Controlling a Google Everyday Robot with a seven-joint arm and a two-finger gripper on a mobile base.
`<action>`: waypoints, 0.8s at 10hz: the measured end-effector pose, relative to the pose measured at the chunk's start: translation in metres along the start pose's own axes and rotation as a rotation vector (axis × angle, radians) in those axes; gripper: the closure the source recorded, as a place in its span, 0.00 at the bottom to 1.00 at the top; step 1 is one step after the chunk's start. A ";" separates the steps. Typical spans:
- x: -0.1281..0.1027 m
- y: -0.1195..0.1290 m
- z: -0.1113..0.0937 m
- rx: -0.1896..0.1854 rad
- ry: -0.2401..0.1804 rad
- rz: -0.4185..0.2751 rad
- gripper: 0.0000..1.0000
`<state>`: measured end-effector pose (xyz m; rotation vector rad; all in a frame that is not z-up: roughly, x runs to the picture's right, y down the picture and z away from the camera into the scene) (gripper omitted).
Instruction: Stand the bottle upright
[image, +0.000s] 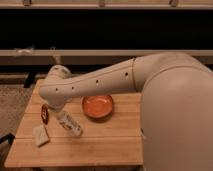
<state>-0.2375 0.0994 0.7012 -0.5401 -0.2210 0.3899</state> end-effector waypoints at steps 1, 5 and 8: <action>0.000 -0.002 -0.003 -0.002 -0.018 0.008 1.00; 0.001 -0.006 -0.012 -0.004 -0.094 0.018 1.00; 0.001 -0.009 -0.023 0.000 -0.180 0.011 1.00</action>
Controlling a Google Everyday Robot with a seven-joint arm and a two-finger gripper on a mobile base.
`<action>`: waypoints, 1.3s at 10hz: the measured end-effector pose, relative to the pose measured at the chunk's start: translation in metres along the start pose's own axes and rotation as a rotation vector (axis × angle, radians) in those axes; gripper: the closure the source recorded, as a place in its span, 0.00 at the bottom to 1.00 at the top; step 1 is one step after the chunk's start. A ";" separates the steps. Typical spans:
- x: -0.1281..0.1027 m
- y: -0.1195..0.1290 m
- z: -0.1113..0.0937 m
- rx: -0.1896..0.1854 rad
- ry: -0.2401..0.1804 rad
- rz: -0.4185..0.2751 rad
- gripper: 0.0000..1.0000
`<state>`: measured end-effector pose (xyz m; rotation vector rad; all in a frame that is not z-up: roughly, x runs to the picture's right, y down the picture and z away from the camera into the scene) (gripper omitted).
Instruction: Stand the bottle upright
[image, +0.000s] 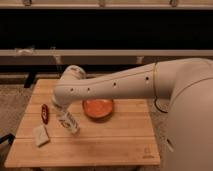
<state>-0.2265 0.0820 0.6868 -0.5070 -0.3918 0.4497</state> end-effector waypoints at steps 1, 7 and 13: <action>0.000 -0.001 -0.002 0.001 -0.021 -0.002 1.00; 0.000 -0.004 -0.004 -0.002 -0.131 0.016 1.00; 0.000 -0.008 -0.001 0.000 -0.201 0.046 1.00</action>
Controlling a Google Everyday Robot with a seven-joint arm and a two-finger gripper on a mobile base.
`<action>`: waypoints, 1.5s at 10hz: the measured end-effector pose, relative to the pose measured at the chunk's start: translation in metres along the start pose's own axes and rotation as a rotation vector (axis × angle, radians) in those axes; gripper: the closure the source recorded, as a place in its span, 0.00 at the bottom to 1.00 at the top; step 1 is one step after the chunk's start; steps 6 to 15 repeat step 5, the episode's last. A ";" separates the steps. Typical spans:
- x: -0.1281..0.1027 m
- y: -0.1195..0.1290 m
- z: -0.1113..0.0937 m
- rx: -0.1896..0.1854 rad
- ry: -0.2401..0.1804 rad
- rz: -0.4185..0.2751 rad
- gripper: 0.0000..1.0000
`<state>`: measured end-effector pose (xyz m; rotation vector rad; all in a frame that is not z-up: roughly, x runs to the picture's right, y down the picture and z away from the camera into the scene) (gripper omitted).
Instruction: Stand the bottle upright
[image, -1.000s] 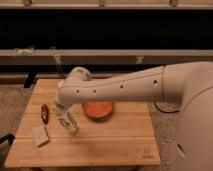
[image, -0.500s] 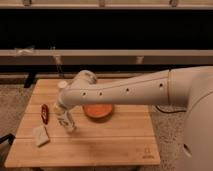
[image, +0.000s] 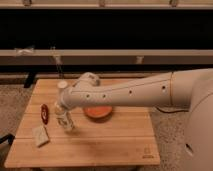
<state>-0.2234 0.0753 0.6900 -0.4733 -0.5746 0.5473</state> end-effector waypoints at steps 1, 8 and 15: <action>0.000 0.000 0.000 0.000 -0.005 0.000 1.00; 0.001 0.002 0.007 0.008 -0.007 -0.010 1.00; 0.001 0.002 0.007 0.008 -0.007 -0.010 1.00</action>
